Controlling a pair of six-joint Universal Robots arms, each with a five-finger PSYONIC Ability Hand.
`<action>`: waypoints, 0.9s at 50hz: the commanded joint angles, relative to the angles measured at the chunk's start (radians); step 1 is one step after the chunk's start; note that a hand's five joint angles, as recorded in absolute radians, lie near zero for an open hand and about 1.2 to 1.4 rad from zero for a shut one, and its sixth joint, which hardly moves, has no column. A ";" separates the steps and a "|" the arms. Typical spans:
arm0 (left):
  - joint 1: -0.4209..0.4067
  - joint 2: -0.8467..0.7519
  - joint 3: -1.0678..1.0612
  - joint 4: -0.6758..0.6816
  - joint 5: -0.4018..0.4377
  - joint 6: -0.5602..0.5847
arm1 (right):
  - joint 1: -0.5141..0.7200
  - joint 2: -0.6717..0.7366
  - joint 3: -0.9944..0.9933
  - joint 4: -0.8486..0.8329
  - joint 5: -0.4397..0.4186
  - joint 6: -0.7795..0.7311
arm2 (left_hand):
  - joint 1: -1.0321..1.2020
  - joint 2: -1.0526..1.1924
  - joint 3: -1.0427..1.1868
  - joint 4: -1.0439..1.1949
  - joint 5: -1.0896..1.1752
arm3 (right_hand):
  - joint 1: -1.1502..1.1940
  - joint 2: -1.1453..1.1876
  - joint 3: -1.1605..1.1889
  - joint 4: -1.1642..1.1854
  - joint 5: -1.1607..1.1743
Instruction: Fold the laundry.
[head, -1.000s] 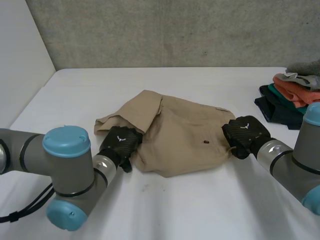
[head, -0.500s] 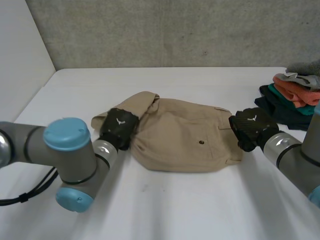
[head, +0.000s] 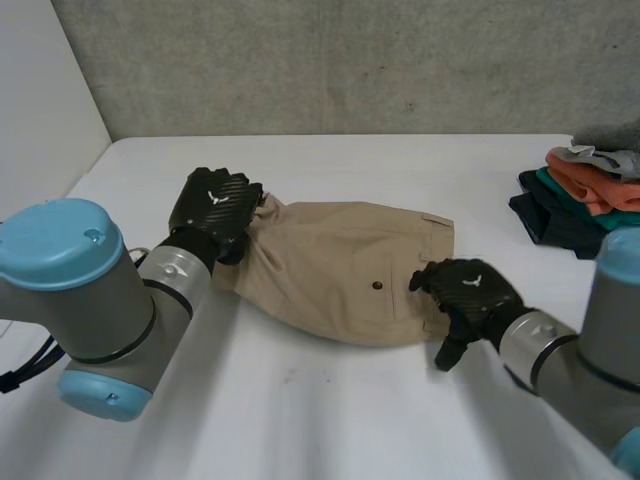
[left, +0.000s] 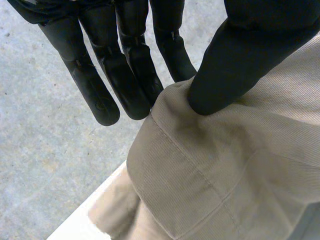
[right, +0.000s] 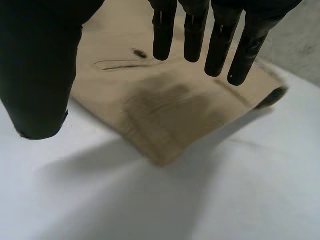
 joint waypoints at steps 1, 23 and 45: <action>-0.009 0.010 0.045 -0.026 -0.003 -0.041 | 0.063 0.113 -0.037 -0.063 0.016 0.095 | 0.272 0.198 0.205 0.199 0.239 | 0.012 -0.021 -0.003 -0.001 0.001; -0.005 0.210 0.163 -0.194 0.002 -0.192 | 0.137 0.008 -0.256 -0.131 0.190 -0.017 | 0.272 0.198 0.205 0.199 0.239 | 1.074 1.040 1.059 1.060 1.063; -0.026 0.538 0.493 -0.428 0.010 -0.198 | 0.039 -0.436 -0.744 0.351 0.098 -0.103 | 0.272 0.198 0.205 0.199 0.239 | 1.074 1.040 1.059 1.060 1.063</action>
